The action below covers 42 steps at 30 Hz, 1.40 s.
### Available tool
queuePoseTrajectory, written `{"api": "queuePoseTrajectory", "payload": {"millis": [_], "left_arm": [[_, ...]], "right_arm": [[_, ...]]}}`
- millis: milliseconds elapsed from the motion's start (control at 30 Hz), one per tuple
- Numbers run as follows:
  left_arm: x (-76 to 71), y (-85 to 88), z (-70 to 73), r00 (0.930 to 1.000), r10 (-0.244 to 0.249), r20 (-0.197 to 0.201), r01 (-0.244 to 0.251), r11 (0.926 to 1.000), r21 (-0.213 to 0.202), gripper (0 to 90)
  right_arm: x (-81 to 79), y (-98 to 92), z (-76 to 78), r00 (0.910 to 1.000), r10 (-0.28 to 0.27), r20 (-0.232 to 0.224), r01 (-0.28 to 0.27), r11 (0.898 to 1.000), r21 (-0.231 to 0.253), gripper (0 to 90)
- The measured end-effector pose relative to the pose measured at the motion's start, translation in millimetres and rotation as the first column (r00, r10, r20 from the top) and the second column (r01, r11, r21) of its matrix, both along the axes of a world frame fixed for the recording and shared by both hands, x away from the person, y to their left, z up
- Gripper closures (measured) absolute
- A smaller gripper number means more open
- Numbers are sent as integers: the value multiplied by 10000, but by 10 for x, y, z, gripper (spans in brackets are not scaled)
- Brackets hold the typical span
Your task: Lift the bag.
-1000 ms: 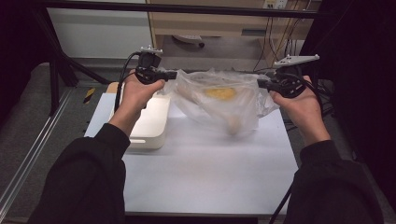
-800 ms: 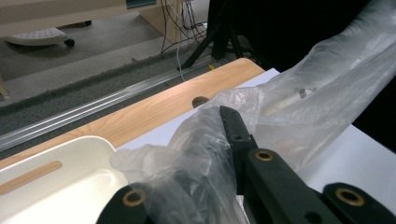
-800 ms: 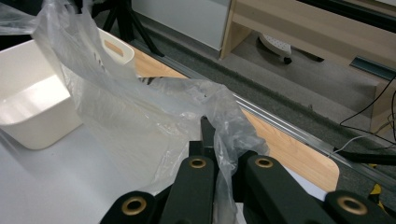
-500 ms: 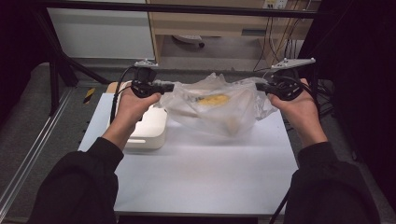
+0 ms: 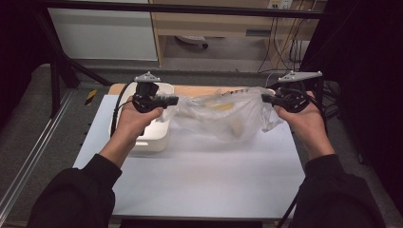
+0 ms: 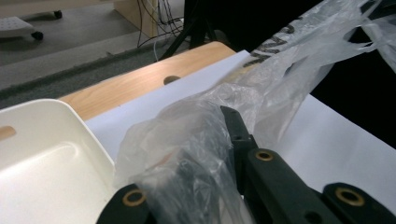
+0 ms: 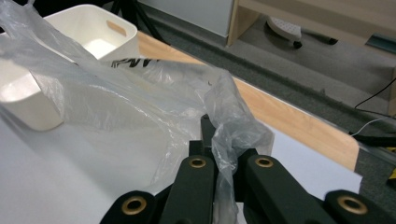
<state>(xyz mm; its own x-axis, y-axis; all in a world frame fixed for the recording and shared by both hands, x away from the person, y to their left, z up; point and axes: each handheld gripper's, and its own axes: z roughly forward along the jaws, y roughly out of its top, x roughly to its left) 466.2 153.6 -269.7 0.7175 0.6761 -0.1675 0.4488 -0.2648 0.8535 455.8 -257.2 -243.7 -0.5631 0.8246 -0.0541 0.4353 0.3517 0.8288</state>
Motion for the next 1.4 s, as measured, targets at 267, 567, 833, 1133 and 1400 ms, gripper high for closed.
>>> {"api": "queuePoseTrajectory", "payload": {"millis": [267,567,833,1133,1400], "left_arm": [[-275,-59,-174,9980,-619,-139,617,9979,-174,900],[-525,-138,-388,9947,-991,-273,983,9947,-296,900],[-683,-139,-665,9924,-1077,-604,1053,9936,-407,900],[-857,-79,-920,9901,-1072,-907,1014,9926,-665,900],[-989,-110,-1055,9866,-1241,-1057,1162,9902,-780,900]], "right_arm": [[-139,-128,-284,9994,-137,-329,141,9998,118,900],[-197,-211,-491,9980,-314,-541,324,9993,182,900],[-309,-236,-689,9960,-291,-847,318,9990,310,900],[-507,-223,-996,9932,-188,-1145,238,9988,424,900],[-626,-269,-1147,9908,-284,-1325,372,9973,641,900]]}}
